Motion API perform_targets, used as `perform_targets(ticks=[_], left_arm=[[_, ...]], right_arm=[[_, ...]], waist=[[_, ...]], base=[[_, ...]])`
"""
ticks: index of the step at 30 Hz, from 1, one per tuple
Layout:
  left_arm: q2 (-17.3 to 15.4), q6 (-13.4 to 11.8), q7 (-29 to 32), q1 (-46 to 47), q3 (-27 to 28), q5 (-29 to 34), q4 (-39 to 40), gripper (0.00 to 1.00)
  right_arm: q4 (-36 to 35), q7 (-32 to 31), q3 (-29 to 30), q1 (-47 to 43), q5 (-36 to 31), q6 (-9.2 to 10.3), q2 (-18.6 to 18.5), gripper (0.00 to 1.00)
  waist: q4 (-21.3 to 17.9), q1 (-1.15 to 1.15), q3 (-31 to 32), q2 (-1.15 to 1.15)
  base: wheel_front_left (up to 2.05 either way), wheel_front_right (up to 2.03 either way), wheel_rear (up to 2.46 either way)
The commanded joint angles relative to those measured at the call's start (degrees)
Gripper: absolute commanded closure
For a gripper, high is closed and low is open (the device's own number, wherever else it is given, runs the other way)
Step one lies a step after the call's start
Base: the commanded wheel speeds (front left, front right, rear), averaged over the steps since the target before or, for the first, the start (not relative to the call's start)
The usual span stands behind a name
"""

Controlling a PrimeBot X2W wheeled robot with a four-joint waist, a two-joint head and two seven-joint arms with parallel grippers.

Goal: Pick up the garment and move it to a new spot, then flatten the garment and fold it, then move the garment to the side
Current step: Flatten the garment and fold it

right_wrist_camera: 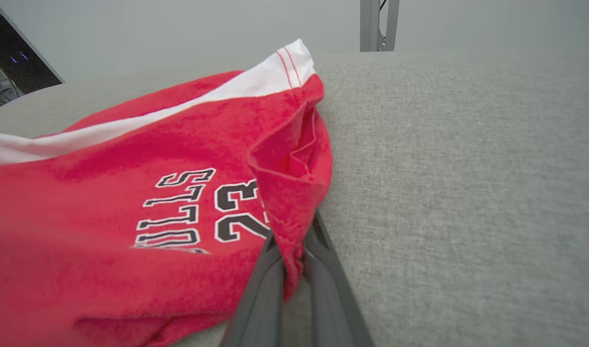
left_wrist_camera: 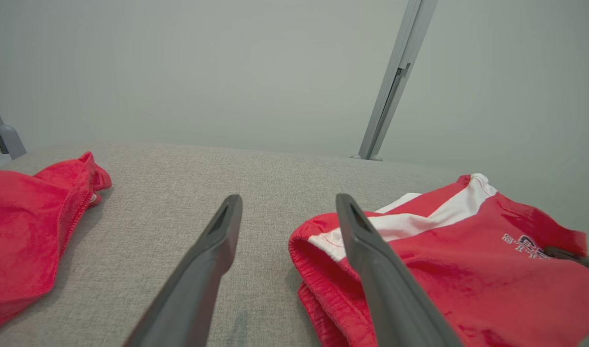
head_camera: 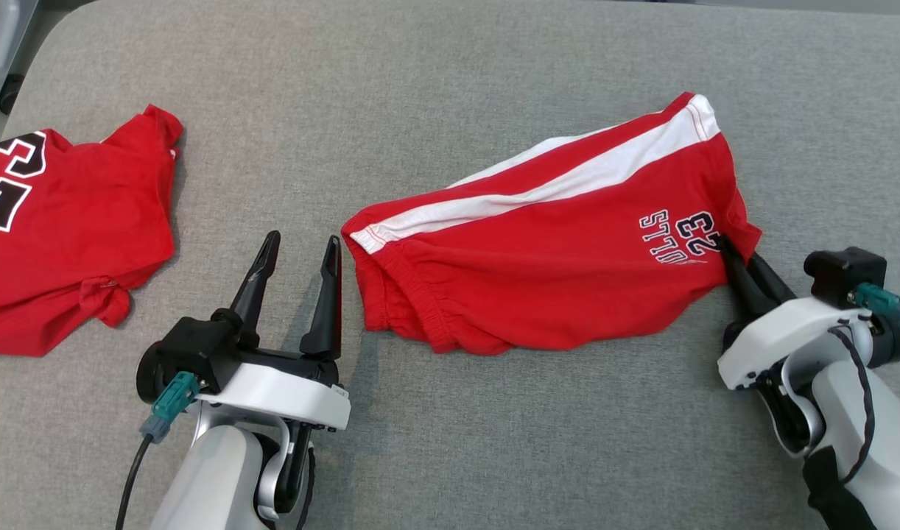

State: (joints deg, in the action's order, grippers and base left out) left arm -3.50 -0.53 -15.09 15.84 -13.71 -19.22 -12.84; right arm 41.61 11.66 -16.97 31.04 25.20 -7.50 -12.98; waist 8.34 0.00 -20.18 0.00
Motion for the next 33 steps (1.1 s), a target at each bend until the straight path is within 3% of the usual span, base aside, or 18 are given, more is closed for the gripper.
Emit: perform_targets(ticks=[1,10,21,28,33], left_arm=[[-0.2,0.2,-0.1,0.5,0.4,0.4,-0.1,0.0],[-0.3,0.3,-0.1,-1.4,1.8,0.9,-0.2,0.0],[-0.9,-0.1,-0.1,-3.7,2.8,0.6,0.2,0.0],[-1.1,-0.2,0.1,-4.2,2.3,0.3,0.0,0.0],[-1.0,-0.1,0.2,-4.1,1.8,0.0,-0.2,0.0]], right_arm=[[1.3,0.3,-0.1,-2.8,0.7,0.01,-0.1,1.0],[-2.0,3.1,5.1,-11.8,2.8,0.02,1.1,1.0],[-8.5,3.4,13.4,-20.8,0.5,0.08,4.7,1.0],[-14.6,2.8,11.3,-18.3,-1.3,0.0,5.3,1.0],[-22.7,-0.2,5.3,-15.7,-2.4,0.0,6.0,1.0]], waist=[[-0.5,0.0,0.5,0.0],[-2.9,0.0,3.5,0.0],[-5.5,0.0,5.0,0.0],[-5.9,0.0,6.0,0.0],[-5.4,0.0,6.9,0.0]], base=[[0.0,0.0,0.0],[0.0,0.0,0.0],[0.0,0.0,0.0],[0.0,0.0,0.0],[0.0,0.0,0.0]])
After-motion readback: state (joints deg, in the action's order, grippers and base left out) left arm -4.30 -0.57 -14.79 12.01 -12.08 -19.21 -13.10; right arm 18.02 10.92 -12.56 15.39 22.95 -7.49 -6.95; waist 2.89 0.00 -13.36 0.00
